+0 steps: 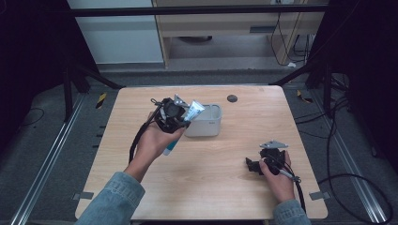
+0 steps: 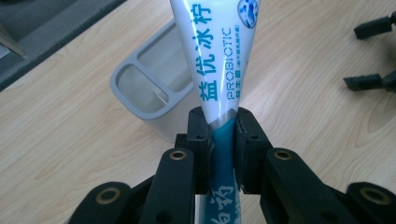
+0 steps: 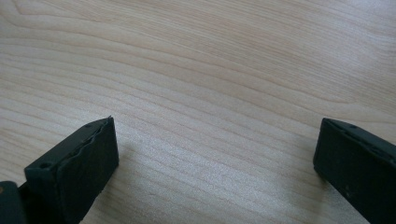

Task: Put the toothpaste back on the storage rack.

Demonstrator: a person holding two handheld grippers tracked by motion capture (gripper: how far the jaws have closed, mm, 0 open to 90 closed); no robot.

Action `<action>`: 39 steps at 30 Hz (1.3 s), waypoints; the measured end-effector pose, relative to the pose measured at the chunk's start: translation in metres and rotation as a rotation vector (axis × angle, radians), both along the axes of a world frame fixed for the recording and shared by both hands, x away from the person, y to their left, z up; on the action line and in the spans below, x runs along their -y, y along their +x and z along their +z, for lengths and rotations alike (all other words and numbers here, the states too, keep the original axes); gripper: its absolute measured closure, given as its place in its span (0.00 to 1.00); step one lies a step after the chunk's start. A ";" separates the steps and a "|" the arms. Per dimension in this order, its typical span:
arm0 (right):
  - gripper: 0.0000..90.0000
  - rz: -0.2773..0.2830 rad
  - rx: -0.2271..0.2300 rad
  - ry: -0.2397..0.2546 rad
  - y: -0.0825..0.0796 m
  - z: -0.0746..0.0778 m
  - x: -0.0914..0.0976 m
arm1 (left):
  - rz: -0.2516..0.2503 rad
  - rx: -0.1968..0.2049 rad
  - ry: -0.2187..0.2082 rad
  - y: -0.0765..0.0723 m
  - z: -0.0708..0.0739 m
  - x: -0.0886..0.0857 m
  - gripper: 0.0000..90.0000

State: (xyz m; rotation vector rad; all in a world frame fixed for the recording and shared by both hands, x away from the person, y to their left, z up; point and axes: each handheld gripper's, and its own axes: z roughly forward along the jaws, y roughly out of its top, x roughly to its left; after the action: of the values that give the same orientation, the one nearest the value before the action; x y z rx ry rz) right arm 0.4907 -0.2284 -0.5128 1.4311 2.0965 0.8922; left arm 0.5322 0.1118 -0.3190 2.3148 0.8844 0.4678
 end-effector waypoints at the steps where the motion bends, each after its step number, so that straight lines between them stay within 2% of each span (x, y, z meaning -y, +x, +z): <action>1: 0.00 -0.001 0.000 0.002 0.000 0.000 0.000 | 0.005 0.009 -0.010 0.001 0.006 0.001 0.87; 8: 0.00 -0.001 0.000 0.002 0.000 0.000 0.000 | 0.006 0.029 -0.018 0.004 0.020 0.006 0.87; 13: 0.00 -0.001 0.000 0.002 0.000 0.000 0.000 | 0.022 0.037 -0.043 0.012 0.030 0.010 0.87; 24: 0.00 -0.001 0.000 0.001 0.000 0.000 0.000 | 0.025 0.055 -0.041 0.019 0.034 0.019 0.87; 31: 0.00 -0.001 0.001 0.002 0.000 0.000 0.000 | 0.015 0.086 -0.035 0.020 0.034 0.029 0.87; 39: 0.00 -0.001 -0.001 0.001 0.000 0.000 0.000 | 0.023 0.107 -0.052 0.024 0.032 0.036 0.87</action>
State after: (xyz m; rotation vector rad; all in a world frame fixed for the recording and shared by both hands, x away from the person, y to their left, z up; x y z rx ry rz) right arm 0.4906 -0.2283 -0.5127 1.4331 2.0961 0.8920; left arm 0.5563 0.0754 -0.2868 2.2127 0.8619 0.5664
